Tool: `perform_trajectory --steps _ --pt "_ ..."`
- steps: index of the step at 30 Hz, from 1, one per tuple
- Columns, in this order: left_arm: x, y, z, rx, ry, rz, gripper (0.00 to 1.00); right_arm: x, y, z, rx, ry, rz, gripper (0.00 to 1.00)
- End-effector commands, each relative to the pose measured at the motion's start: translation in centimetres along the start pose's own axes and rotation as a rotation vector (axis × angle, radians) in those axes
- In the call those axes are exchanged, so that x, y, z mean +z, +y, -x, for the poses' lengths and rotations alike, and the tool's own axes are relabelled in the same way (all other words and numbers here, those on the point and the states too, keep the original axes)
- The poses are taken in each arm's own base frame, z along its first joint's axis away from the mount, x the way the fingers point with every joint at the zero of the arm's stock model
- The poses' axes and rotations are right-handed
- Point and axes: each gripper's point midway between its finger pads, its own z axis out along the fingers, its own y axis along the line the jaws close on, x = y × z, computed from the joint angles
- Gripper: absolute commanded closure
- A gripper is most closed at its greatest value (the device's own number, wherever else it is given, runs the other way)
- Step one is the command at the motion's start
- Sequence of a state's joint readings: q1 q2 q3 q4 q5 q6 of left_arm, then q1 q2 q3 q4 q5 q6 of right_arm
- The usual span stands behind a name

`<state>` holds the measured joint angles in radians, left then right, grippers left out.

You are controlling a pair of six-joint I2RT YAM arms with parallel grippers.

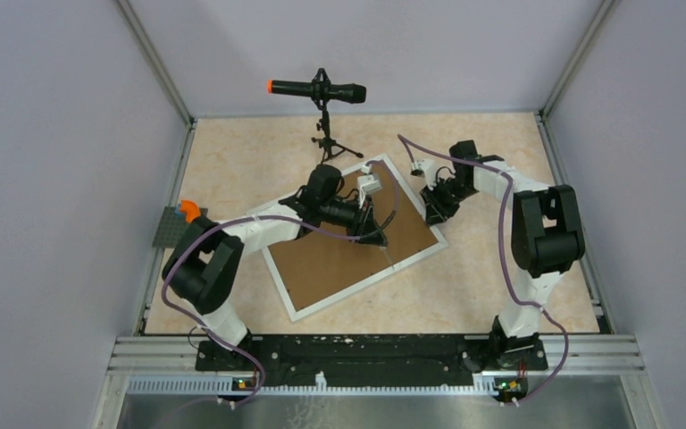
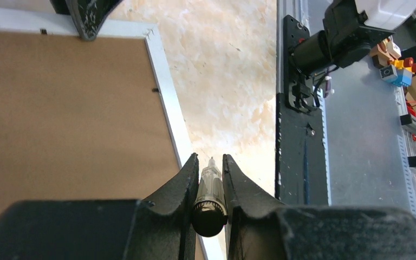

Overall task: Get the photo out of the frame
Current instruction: Adjust the photo frame at the center of the board.

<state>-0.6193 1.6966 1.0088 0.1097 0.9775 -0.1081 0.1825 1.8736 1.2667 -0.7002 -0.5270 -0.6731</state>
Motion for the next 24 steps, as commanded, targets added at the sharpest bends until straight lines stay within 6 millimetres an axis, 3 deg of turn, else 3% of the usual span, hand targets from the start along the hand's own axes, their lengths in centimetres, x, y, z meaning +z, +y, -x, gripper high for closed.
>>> perform_trajectory --steps 1,8,15,18,24 --pt "2.3 0.8 2.8 0.056 -0.048 -0.053 1.0 0.9 -2.5 -0.4 -0.193 0.01 -0.027 0.95" --pt "4.3 2.1 5.1 0.042 -0.13 -0.104 1.0 1.3 -3.6 0.0 -0.222 -0.011 -0.015 0.96" --pt "4.0 4.6 7.8 0.031 -0.192 -0.083 1.0 0.8 -3.3 0.6 -0.196 -0.072 0.033 0.96" --pt "3.8 6.2 7.8 -0.013 -0.186 -0.069 1.0 0.7 -2.9 0.8 -0.191 -0.089 0.04 0.96" --pt "4.4 6.9 6.2 -0.062 -0.176 -0.074 1.0 0.5 -2.9 1.4 -0.177 -0.11 0.035 0.97"
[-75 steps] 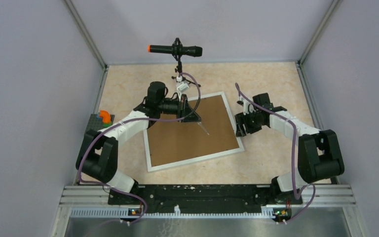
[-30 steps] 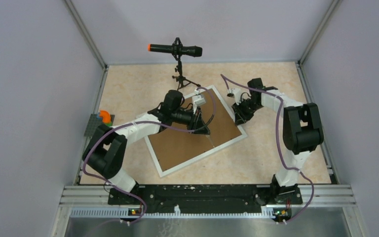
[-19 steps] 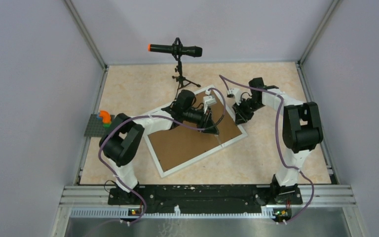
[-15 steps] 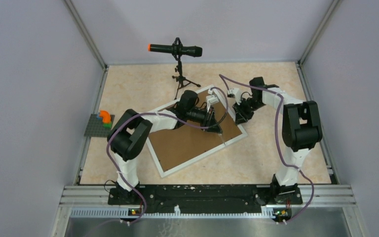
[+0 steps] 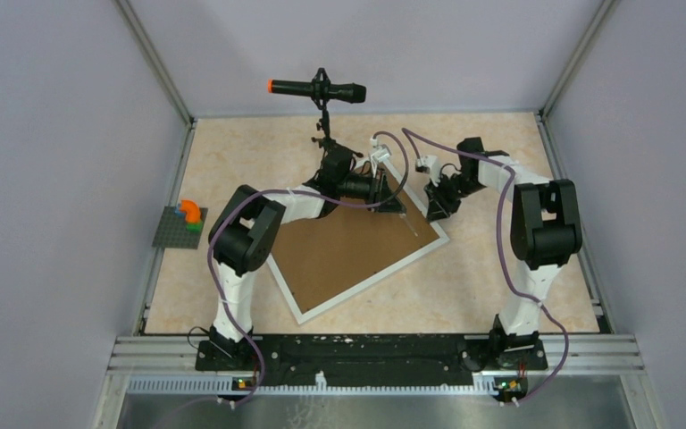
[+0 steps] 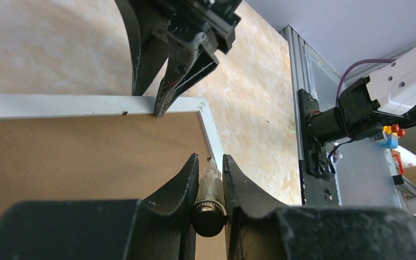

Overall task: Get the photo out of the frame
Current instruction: Adjust the photo frame at the center of the board, then release the photo frame item from the photo frame.

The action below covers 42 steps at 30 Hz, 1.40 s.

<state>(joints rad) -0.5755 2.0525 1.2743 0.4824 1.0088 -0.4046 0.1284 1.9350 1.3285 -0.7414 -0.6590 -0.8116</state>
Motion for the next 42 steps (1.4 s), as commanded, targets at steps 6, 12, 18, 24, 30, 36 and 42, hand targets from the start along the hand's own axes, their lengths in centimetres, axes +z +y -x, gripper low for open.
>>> perform_trajectory --steps 6,12,18,24,30,36,42 --pt "0.9 0.3 -1.6 -0.038 0.004 -0.052 1.0 0.6 -1.8 0.2 -0.098 -0.026 -0.043 0.97" --pt "1.1 1.1 -2.5 -0.092 0.008 -0.048 1.0 0.8 -1.8 -0.2 -0.091 -0.021 -0.043 0.98" --pt "1.6 2.0 -3.0 -0.139 0.006 -0.034 1.0 1.0 -1.8 -0.2 -0.091 -0.021 -0.037 0.99" --pt "1.6 3.5 -3.3 -0.187 -0.006 0.025 1.0 1.1 -1.7 -0.4 -0.09 -0.019 -0.035 1.0" --pt "1.9 4.2 -3.6 -0.219 -0.01 0.041 1.0 1.1 -1.8 -0.5 -0.091 -0.02 -0.038 1.0" --pt "2.0 5.2 -3.9 -0.224 -0.015 0.074 1.0 1.3 -1.9 -0.5 -0.087 -0.02 -0.038 1.0" --pt "2.4 5.2 -4.6 -0.241 0.0 0.074 1.0 1.4 -2.1 -0.5 -0.08 -0.022 -0.042 1.0"
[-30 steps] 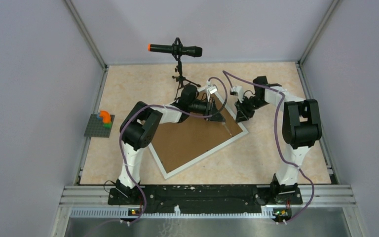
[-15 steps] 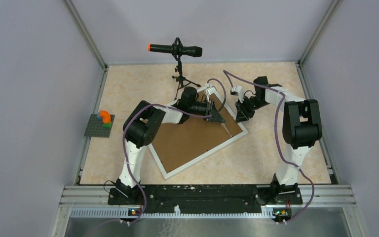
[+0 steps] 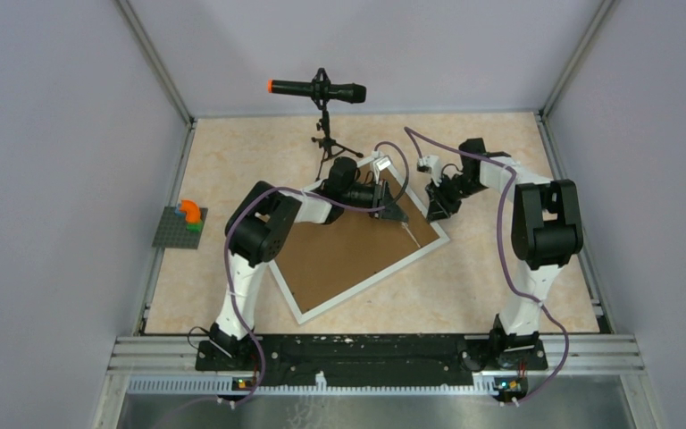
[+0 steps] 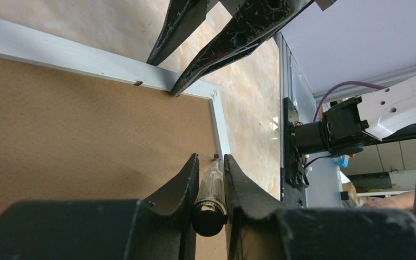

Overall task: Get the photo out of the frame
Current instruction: Release the photo frame item from the photo frame.

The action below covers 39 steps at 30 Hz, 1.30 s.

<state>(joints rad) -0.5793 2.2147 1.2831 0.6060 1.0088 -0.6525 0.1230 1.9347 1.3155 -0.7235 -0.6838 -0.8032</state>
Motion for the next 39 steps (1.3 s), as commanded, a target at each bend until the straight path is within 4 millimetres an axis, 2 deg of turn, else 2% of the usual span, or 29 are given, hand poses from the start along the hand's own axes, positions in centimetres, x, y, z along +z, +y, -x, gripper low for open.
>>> perform_trajectory --steps 1,4,10,12,24,34,39 --pt "0.8 2.3 -0.1 0.031 -0.026 0.069 1.0 1.2 -2.2 -0.5 -0.09 0.001 -0.053 1.0" --pt "0.5 2.8 0.3 0.025 -0.041 0.101 1.0 1.2 -2.2 -0.6 -0.089 0.004 -0.052 1.0" --pt "-1.1 3.3 2.8 0.011 -0.099 0.117 1.0 1.1 -2.3 -0.8 -0.094 0.015 -0.059 1.0" --pt "-1.1 3.3 3.0 0.02 -0.098 0.119 1.0 1.1 -2.4 -0.7 -0.097 0.014 -0.061 1.0" --pt "-0.7 4.5 0.9 -0.029 -0.079 0.137 1.0 1.3 -2.5 -0.6 -0.089 0.011 -0.058 1.0" --pt "1.6 2.2 -1.0 0.02 -0.036 0.109 1.0 1.6 -3.0 -0.8 -0.038 0.019 -0.075 1.0" --pt "1.5 1.6 -1.6 0.029 -0.01 0.109 1.0 1.7 -3.2 -0.9 -0.026 0.023 -0.077 1.0"
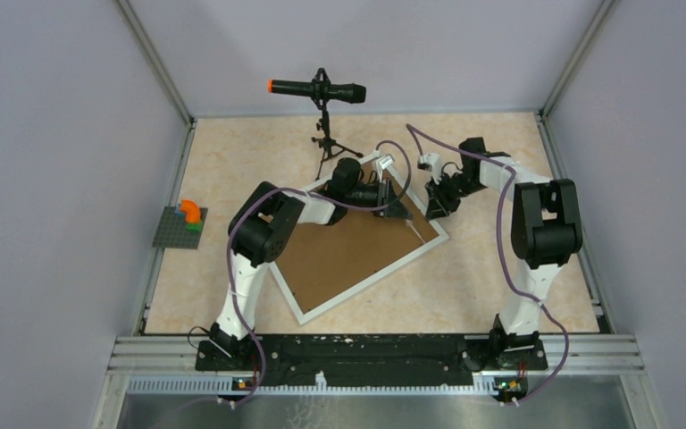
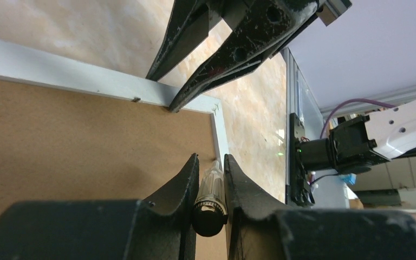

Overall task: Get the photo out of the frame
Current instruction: Release the photo frame item from the photo frame.

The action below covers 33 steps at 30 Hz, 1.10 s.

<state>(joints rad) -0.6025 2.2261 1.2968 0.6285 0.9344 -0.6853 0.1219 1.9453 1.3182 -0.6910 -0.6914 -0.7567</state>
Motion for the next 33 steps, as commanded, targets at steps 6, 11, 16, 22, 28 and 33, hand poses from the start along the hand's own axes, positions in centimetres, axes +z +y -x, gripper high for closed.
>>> perform_trajectory --steps 6,11,16,22,28,33 --pt "-1.5 1.9 -0.1 0.04 -0.021 0.092 1.0 1.4 -2.8 -1.1 -0.062 0.037 -0.066 1.0" --pt "-2.9 2.2 1.9 0.044 -0.065 0.09 1.0 1.3 -2.8 -1.0 -0.068 0.036 -0.066 1.0" --pt "-3.2 1.9 2.3 0.031 -0.06 0.064 1.0 1.3 -2.7 -1.0 -0.071 0.035 -0.064 1.0" --pt "-3.6 1.6 2.7 0.022 -0.062 0.06 1.0 1.4 -2.7 -1.0 -0.07 0.037 -0.064 1.0" --pt "-3.0 2.0 1.3 -0.019 -0.025 0.04 1.0 1.3 -2.8 -1.0 -0.073 0.035 -0.065 1.0" --pt "-2.2 1.4 -0.1 -0.021 0.014 0.015 1.0 1.4 -2.8 -1.0 -0.074 0.036 -0.063 1.0"
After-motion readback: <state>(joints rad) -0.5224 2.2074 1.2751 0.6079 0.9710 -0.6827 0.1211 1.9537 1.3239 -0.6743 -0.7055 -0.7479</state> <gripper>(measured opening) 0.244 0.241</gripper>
